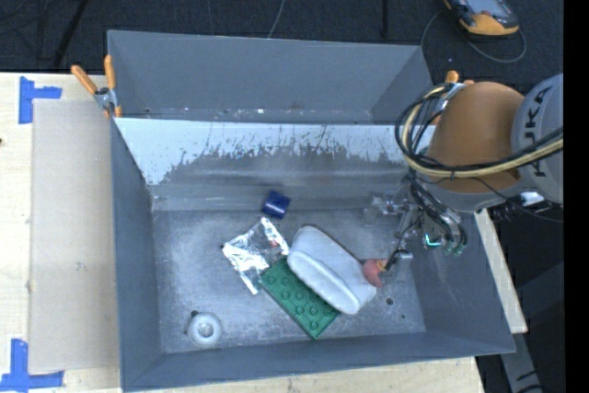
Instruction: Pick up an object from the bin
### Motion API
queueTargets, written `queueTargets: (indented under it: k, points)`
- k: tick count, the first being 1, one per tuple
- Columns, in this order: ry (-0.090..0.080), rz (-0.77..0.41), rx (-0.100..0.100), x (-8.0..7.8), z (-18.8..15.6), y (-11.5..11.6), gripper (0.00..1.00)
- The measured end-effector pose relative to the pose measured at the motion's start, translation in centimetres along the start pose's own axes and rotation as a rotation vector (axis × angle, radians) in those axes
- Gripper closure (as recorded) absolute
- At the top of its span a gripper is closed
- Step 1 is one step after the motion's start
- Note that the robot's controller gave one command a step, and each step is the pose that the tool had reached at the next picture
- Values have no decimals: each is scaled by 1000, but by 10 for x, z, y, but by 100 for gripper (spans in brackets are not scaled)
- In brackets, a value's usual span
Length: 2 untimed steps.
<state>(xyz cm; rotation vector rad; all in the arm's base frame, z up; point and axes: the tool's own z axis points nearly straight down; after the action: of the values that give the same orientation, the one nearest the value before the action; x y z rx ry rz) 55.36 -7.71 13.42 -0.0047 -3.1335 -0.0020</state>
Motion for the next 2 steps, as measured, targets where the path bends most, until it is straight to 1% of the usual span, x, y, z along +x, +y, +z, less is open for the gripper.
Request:
queueTargets:
  k: [1,2]
  points:
    - [-3,10,1,-6,68,-12,0]
    - [-8,4,2,-7,64,-11,100]
